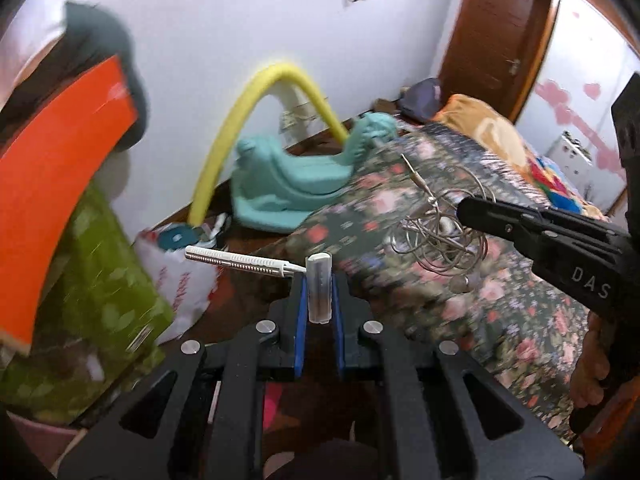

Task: Collect trash
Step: 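Carry the earphones and razor in both grippers down to the white cup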

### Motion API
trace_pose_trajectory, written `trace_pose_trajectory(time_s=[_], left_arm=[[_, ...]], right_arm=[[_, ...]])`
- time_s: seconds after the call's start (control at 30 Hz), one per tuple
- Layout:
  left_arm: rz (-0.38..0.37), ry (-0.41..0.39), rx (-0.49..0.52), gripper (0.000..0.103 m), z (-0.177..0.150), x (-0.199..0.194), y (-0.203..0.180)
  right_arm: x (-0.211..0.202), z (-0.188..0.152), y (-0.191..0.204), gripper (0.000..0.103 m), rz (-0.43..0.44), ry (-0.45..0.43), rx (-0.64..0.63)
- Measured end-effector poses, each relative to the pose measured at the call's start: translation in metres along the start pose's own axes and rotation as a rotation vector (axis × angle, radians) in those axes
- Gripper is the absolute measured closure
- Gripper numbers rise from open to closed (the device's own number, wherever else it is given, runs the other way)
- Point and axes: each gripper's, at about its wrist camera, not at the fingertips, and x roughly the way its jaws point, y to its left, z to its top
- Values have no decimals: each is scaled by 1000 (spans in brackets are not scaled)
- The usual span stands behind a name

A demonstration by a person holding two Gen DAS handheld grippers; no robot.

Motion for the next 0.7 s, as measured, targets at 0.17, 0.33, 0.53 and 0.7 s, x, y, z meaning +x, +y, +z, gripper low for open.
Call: trace_pose_trajectory(time_s=[0.17, 0.33, 0.53, 0.7], left_arm=[[58, 65, -60, 92, -29, 7, 40], [84, 148, -108, 92, -55, 26, 73], [133, 284, -156, 92, -90, 65, 106], [132, 386, -207, 92, -119, 99, 125]], right_arm=[[24, -7, 38, 96, 73, 57, -58], [53, -18, 70, 96, 130, 123, -106], [94, -32, 95, 96, 165, 218, -150], [119, -41, 104, 96, 186, 279, -146]])
